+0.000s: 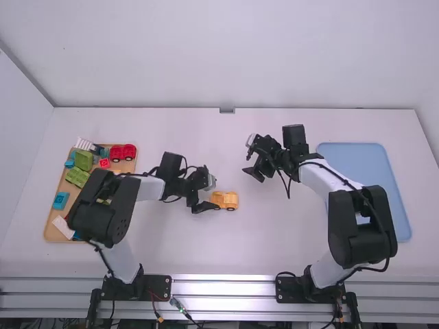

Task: Assemble lego blocks to make yellow taxi

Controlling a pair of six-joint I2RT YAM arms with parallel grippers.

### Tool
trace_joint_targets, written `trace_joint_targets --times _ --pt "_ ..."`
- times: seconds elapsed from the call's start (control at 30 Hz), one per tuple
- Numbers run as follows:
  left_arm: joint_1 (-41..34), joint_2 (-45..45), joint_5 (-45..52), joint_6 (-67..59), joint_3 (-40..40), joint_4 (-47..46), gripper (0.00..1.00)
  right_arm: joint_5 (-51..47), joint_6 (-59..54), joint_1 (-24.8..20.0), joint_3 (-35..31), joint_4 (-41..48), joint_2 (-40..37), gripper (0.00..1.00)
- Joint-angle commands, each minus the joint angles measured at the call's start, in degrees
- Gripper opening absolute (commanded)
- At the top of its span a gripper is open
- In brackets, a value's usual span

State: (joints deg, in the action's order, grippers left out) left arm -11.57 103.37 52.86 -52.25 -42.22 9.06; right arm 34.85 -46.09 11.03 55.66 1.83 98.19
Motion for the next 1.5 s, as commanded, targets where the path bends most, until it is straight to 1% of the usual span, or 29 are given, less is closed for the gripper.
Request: trace_joint_targets --times 0.0,0.1,0.13,0.2,0.27,0.33,0.43,0.5,0.53,0.57,0.63,0.67,0.7,0.77,0.83,0.9,0.93,1.0,1.03,1.1,1.13,1.17,1.23,1.27,1.37,1.47 --pt "3.5 -7.0 1.5 0.3 0.1 -3.6 0.99 -0.6 2.6 -0.2 0.6 -0.5 -0.7 0.99" --pt "8.3 -14.0 1.7 0.4 0.1 -11.1 0.99 -0.7 2.6 -0.1 0.6 -1.1 -0.7 0.99" --pt "11.6 -18.1 1.3 0.4 0.1 -16.0 0.99 -0.6 2.6 -0.2 0.6 -1.5 -0.7 0.99" --pt "14.6 -21.3 0.7 0.4 0.1 -19.9 0.99 -0.6 2.6 0.0 0.6 -2.0 -0.7 0.99" --pt "19.1 -25.4 -0.1 0.3 0.1 -25.4 0.99 -0.6 2.7 -0.1 0.6 -2.8 -0.7 0.99" --pt "23.5 -28.7 -0.9 0.4 0.1 -29.0 0.99 -0.6 2.6 -0.2 0.6 -3.5 -0.7 0.99" --pt "28.6 -31.9 -4.5 0.6 0.1 -31.8 0.99 -0.6 2.6 -0.1 0.6 -4.8 -0.7 0.99" --pt "31.5 -33.2 -7.3 7.0 0.1 -31.2 0.99 -0.6 2.6 0.0 0.6 -5.8 -0.7 0.99" --pt "34.7 -34.2 -13.3 22.0 0.1 -28.3 0.99 -0.7 2.6 -0.2 0.6 -6.6 -0.7 0.99" --pt "35.5 -34.3 -15.6 26.5 0.1 -27.5 0.99 -0.6 2.6 -0.3 0.6 -7.0 -0.7 0.99" --pt "37.5 -34.3 -25.0 38.0 0.1 -25.9 0.99 -0.6 2.6 -0.3 0.6 -7.8 -0.7 0.99" --pt "38.6 -34.3 -33.2 42.7 0.1 -26.2 0.99 -0.6 2.6 -0.2 0.6 -8.3 -0.7 0.99" --pt "38.8 -34.3 -35.3 43.5 0.1 -26.4 0.99 -0.6 2.6 -0.1 0.6 -8.5 -0.7 0.99" --pt "39.8 -34.3 -46.8 47.9 0.1 -27.6 0.99 -0.6 2.6 -0.2 0.6 -9.5 -0.7 0.99" --pt "39.9 -34.2 -50.0 47.8 0.1 -28.1 0.99 -0.6 2.6 -0.2 0.6 -10.2 -0.7 0.99" --pt "39.6 -33.7 -55.2 45.7 0.1 -29.7 0.99 -0.6 2.6 -0.1 0.6 -11.4 -0.7 0.99" --pt "39.7 -33.7 -56.0 45.1 0.1 -29.9 0.99 -0.6 2.8 0.0 0.6 -12.0 -0.7 0.99" --pt "40.7 -33.6 -58.8 44.7 0.1 -30.9 0.99 -0.6 5.2 -0.3 0.6 -14.4 -0.7 0.99" --pt "42.6 -33.5 -60.1 44.7 -0.1 -31.6 0.99 -0.8 7.4 -0.3 0.6 -16.2 -0.7 0.99" --pt "44.9 -32.9 -58.0 42.7 -1.2 -33.2 0.99 -1.7 8.1 -0.3 0.6 -17.1 -0.7 0.99" --pt "47.7 -31.7 -54.2 40.7 -3.1 -35.4 0.99 -2.6 8.9 -0.3 0.6 -18.0 -0.7 0.99" --pt "48.4 -31.3 -52.9 40.2 -3.7 -36.1 0.99 -2.8 8.9 -0.3 0.6 -18.1 -0.7 0.99" --pt "53.6 -27.7 -45.3 36.0 -9.8 -41.4 0.99 -3.7 8.6 -0.2 0.6 -18.6 -0.7 0.99" --pt "54.9 -26.1 -43.5 33.7 -12.2 -43.3 0.99 -3.8 8.6 -0.2 0.7 -18.5 -0.7 0.99" --pt "56.5 -21.4 -41.5 27.6 -18.6 -47.9 0.99 -4.1 8.6 -0.2 0.7 -18.7 -0.7 0.99" --pt "55.7 -14.0 -42.4 16.4 -27.3 -55.6 0.99 -4.0 9.5 -0.6 0.7 -19.1 -0.7 0.99"
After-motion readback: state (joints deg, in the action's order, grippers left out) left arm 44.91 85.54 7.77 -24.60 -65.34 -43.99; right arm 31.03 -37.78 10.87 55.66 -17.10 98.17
